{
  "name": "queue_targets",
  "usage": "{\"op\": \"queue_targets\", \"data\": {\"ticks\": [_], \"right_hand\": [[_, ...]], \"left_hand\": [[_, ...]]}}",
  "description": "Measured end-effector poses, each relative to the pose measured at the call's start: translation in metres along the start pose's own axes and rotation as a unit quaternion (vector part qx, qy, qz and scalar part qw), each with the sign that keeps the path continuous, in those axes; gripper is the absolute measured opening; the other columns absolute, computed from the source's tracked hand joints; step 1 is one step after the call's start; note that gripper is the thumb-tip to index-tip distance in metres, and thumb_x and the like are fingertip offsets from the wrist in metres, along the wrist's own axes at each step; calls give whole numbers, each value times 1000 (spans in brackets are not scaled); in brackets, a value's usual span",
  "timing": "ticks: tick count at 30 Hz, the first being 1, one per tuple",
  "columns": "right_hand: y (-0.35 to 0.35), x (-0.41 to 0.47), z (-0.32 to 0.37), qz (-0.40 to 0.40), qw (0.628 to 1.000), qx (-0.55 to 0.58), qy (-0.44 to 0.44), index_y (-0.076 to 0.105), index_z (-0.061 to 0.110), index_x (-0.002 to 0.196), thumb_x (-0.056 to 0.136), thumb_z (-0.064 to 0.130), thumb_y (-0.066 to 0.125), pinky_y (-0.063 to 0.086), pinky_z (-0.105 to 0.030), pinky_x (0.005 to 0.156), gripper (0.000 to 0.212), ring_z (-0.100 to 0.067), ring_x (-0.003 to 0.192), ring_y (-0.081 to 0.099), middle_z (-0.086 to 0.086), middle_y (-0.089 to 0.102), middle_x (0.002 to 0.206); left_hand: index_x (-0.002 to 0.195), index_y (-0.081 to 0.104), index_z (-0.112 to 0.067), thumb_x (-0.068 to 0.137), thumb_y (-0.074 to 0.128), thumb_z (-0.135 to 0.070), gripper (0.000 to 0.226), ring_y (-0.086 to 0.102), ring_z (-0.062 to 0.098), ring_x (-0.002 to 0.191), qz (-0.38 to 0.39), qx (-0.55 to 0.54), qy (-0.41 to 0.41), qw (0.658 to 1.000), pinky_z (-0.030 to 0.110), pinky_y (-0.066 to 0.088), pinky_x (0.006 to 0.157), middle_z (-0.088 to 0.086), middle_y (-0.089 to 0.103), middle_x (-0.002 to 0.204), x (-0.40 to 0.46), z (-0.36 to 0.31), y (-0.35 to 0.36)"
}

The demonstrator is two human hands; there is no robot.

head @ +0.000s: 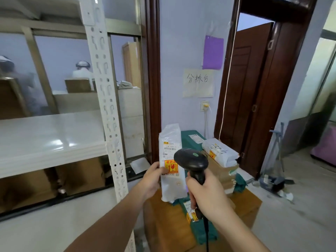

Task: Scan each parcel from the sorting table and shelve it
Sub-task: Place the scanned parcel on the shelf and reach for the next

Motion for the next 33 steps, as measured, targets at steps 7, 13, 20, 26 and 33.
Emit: {"op": "queue_targets", "data": {"ticks": [7, 13, 20, 26, 33], "right_hand": [[12, -39, 35, 76, 995, 9, -58, 58, 25, 87, 92, 21, 59, 58, -41, 60, 6, -13, 47, 58, -3, 60, 61], [46, -79, 50, 184, 979, 18, -81, 57, 27, 86, 94, 22, 60, 56, -40, 61, 10, -13, 48, 57, 1, 57, 53], [114, -137, 95, 290, 950, 51, -104, 57, 24, 92, 97, 19, 58, 49, -28, 49, 7, -14, 45, 54, -2, 57, 53], [181, -184, 147, 355, 924, 56, -132, 56, 25, 95, 100, 20, 55, 48, -26, 45, 7, -14, 43, 53, -1, 56, 52], [265, -230, 209, 393, 906, 82, -132, 57, 18, 96, 98, 18, 56, 45, -27, 47, 3, -17, 46, 50, -3, 54, 54]], "left_hand": [[137, 55, -11, 79, 75, -13, 61, 68, 37, 118, -55, 1, 47, 997, 57, 51, 105, 18, 72, 124, -86, -19, -30], [135, 56, -12, 94, 63, -4, 42, 68, 34, 118, -147, -13, 70, 987, 52, 53, 102, 15, 73, 123, -183, -22, -72], [132, 58, -17, 96, 62, -5, 38, 69, 32, 117, -290, -7, 99, 952, 55, 50, 109, 9, 76, 119, -318, -34, -157], [132, 58, -17, 97, 61, -6, 37, 71, 26, 110, -372, -25, 141, 917, 39, 58, 87, 7, 75, 120, -427, -65, -233], [131, 58, -13, 98, 60, -4, 34, 72, 29, 109, -420, -47, 178, 889, 38, 60, 82, 10, 76, 119, -528, -99, -321]]}}
Point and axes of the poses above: each hand's wrist, its own x-axis towards the middle knuckle, its own y-axis out of the palm, z = x × y, the point moved 9 cm from there along x, towards the middle knuckle
